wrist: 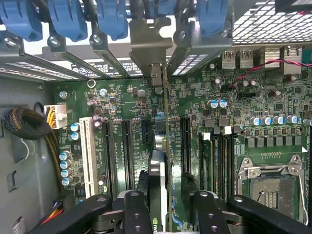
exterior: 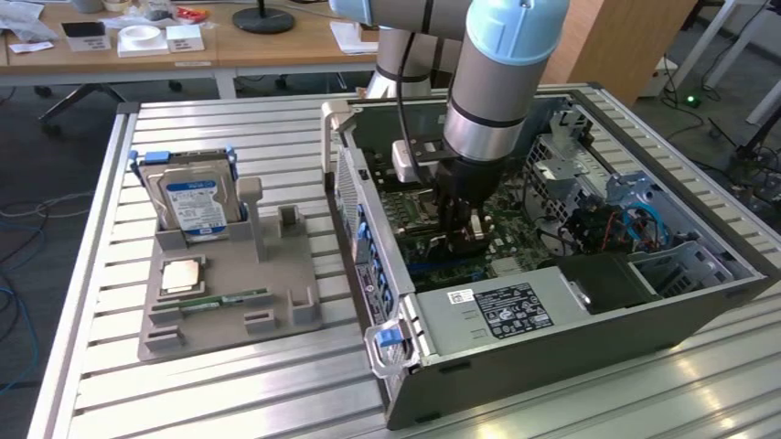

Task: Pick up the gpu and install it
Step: 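Insert the gpu into the slot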

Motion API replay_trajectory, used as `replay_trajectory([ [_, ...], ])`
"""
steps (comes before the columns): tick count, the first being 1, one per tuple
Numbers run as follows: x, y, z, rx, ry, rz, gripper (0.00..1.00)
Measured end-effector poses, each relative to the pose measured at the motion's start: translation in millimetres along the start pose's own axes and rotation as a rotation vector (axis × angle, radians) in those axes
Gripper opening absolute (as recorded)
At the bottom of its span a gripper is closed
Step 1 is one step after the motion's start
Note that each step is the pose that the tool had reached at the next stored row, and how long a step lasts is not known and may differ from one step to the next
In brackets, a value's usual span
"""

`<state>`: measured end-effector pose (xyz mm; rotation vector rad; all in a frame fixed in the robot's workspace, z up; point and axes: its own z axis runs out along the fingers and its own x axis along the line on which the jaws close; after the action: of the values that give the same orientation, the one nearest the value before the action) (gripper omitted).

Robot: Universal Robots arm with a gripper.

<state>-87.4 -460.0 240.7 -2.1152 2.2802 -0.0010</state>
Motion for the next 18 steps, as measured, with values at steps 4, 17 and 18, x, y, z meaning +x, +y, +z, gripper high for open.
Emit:
replay_trajectory([
  [4, 0.0, 0.0, -0.7, -0.0002, 0.0003, 0.0, 0.4],
  [17, 1.0, -0.1, -1.4, -0.0001, -0.0001, -0.001, 0.4],
  [18, 1.0, -0.1, -1.4, -0.0001, -0.0001, -0.001, 0.4],
])
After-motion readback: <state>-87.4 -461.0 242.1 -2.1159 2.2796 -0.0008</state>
